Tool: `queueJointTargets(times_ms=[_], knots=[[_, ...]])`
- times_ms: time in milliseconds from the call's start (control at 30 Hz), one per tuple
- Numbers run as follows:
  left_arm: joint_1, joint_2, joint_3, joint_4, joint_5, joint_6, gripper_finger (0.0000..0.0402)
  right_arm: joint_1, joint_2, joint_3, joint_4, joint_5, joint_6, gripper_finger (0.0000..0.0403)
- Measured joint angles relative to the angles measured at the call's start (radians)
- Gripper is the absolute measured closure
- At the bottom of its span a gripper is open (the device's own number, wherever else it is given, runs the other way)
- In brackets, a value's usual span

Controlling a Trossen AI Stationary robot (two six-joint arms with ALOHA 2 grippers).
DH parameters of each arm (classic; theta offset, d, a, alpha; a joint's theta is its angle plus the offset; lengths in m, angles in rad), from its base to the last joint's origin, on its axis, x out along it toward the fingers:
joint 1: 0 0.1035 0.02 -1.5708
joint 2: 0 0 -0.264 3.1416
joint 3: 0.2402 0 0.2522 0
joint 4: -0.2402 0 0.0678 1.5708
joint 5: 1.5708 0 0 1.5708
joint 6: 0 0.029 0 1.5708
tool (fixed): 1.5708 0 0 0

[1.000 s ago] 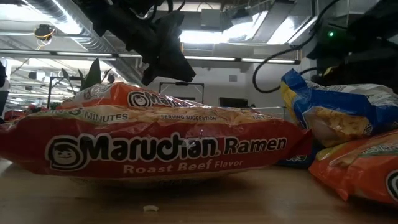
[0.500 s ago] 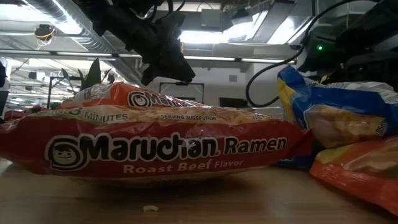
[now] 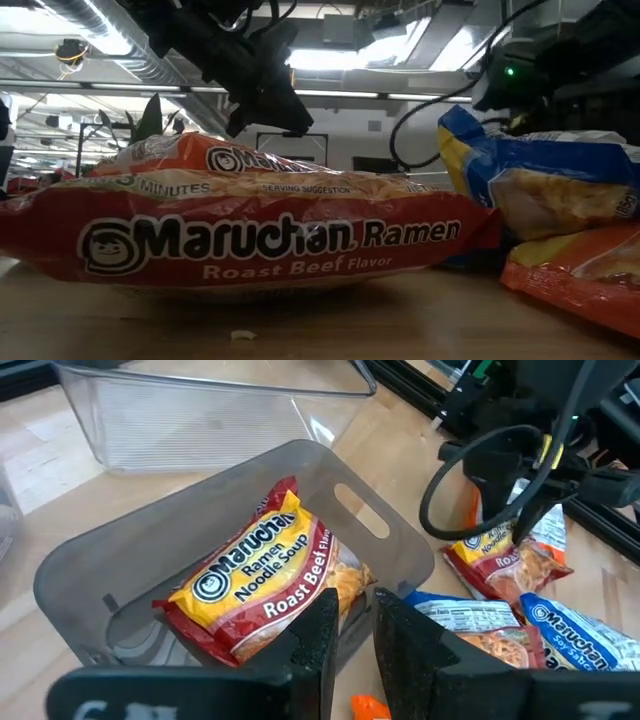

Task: Sort Maruchan noodles
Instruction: Stack the red noodle pack on top of the red noodle

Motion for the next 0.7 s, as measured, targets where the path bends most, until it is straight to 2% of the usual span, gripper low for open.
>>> queueJointTargets(times_ms=[167, 433, 600, 700], knots=[[0.0, 0.0, 0.0, 0.011, 0.02, 0.0, 0.0343, -0.001, 0.0, 0.097, -0.06, 0.022, -0.032, 0.0303], [0.0, 0.0, 0.0, 0.04, 0.042, -0.001, 0.0343, -0.017, 0.0, 0.295, -0.338, 0.103, -0.149, 0.0307], [0.0, -0.002, 0.0, 0.042, 0.07, -0.021, 0.0343, -0.052, -0.001, 0.461, -0.469, 0.138, -0.221, 0.0307], [-0.001, -0.006, 0.0, 0.047, 0.083, -0.026, 0.0343, -0.085, -0.001, 0.566, -0.498, 0.196, -0.276, 0.0307]])
